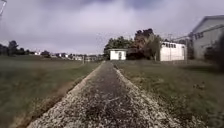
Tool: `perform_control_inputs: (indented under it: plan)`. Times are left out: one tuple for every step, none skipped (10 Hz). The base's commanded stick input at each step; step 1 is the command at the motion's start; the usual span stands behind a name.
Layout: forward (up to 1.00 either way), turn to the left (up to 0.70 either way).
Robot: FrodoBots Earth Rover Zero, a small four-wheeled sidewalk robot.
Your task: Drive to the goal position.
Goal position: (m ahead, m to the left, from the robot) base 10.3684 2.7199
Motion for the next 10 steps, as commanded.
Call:
perform_control_inputs:
  plan:
    - [0.65,0.00]
    - [0.65,0.20]
    - [0.65,0.30]
    - [0.65,0.33]
    - [0.65,0.22]
    - [0.65,0.07]
    - [0.65,0.00]
    - [0.65,0.00]
    - [0.65,0.00]
    - [0.65,0.00]
